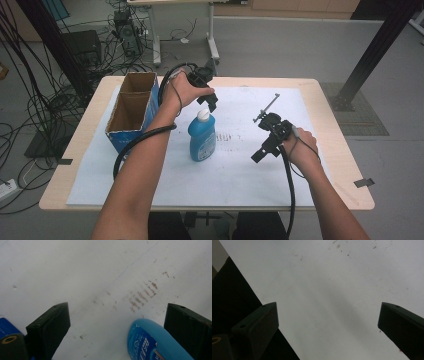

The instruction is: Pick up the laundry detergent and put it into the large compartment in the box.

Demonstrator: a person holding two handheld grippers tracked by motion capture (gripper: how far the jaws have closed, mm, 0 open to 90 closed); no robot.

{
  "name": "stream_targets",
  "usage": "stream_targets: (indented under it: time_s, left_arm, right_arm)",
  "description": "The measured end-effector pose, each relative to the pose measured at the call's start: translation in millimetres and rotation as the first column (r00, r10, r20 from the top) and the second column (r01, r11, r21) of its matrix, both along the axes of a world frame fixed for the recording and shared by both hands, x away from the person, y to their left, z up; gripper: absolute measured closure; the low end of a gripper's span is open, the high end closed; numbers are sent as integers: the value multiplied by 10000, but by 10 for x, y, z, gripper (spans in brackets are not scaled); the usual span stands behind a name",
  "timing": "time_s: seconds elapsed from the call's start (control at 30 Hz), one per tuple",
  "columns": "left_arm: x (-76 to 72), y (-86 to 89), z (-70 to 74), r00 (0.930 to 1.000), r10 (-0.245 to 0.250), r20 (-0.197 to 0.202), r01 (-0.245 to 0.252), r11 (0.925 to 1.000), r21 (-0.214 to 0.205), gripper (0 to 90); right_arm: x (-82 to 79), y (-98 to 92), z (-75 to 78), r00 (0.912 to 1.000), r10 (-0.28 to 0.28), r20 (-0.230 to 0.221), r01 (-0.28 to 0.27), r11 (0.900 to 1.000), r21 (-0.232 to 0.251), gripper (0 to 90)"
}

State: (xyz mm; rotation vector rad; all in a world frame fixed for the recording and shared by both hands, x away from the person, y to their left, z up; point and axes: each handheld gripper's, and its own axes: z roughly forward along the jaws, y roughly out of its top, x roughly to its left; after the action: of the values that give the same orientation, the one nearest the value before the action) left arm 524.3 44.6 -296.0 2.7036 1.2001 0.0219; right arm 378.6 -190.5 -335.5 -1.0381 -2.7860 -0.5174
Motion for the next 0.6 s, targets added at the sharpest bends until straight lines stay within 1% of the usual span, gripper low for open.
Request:
stream_targets:
  time_s: [0.03,0.2,0.6]
  left_arm:
    - [-1,3,1,10000,6,-18,-6,10000,-50,70]
    - [12,25,-4,10000,34,-28,-34,10000,-33,70]
    - [52,68,-24,9999,107,-49,-107,9999,-99,70]
  right_arm:
    - [5,3,-3,10000,48,-8,-48,10000,-2,30]
    - [34,19,-17,9999,121,-32,-121,9999,-3,30]
    - [66,45,-48,9999,114,-123,-114,9999,18,30]
